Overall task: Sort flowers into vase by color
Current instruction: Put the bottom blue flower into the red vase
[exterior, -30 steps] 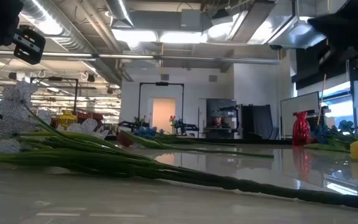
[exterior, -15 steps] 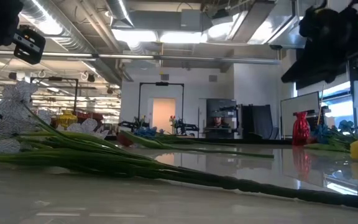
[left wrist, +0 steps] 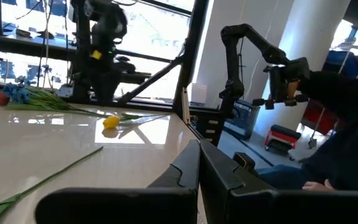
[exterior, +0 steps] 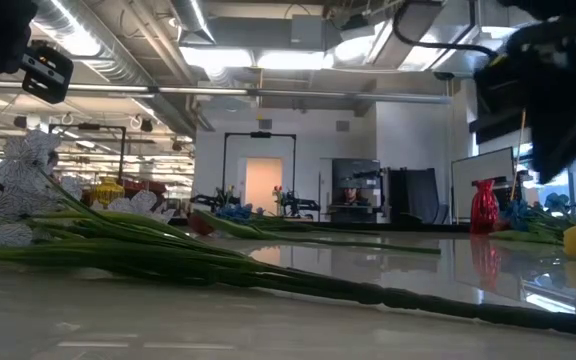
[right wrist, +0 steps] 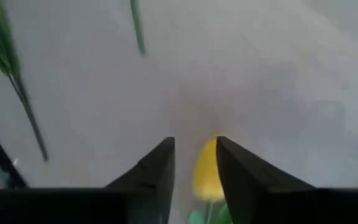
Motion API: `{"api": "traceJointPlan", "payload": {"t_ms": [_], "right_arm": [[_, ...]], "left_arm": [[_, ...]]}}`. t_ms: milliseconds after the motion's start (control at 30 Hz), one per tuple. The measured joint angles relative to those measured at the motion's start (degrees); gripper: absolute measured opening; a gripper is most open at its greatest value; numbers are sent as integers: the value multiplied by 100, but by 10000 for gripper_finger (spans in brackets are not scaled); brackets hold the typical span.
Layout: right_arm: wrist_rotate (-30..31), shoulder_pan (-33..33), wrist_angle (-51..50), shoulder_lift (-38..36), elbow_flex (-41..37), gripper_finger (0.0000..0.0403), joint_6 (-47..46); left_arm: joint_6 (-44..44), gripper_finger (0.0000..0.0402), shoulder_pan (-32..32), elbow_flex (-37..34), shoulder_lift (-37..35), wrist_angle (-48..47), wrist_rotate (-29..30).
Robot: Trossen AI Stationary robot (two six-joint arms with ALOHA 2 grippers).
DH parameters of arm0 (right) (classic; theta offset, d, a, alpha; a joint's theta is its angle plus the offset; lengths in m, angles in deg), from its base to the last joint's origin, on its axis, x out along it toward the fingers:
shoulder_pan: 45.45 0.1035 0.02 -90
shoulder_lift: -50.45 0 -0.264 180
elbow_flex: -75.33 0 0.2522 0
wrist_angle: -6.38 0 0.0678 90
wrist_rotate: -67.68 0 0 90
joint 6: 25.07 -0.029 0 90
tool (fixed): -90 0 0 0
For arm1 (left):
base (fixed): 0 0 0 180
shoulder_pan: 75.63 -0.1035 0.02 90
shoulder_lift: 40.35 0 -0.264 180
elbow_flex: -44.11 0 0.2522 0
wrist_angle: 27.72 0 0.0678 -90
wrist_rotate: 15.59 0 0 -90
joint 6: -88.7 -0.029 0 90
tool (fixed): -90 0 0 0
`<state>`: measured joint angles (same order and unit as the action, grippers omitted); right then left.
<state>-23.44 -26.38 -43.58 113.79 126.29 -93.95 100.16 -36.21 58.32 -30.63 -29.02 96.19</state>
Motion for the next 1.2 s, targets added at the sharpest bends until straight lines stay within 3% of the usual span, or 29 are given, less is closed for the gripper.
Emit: {"api": "traceJointPlan", "payload": {"t_ms": [100,233,367,533,733,900,1067,1200], "right_arm": [[77,330,-560,288,273,135,-422],[773,350,-1749,536,650,136,-1353],[867,-369,-2874,604,806,136,-1718],[1126,-1677,-3598,600,806,136,-1232],[1580,-2991,-3283,663,505,136,-728],[1617,-3934,-3139,954,204,136,-389],[1416,-4408,-2470,1286,96,136,300],[1308,-4775,-2166,1524,-116,136,328]], "left_arm": [[0,0,1,0,2,0,0],[0,0,0,0,1,0,0],[0,0,1,0,0,-2,0],[0,0,1,0,2,0,0],[0,0,0,0,2,0,0],[0,0,1,0,2,-1,1],[0,0,2,0,2,8,2],[0,0,1,0,2,3,0]]}}
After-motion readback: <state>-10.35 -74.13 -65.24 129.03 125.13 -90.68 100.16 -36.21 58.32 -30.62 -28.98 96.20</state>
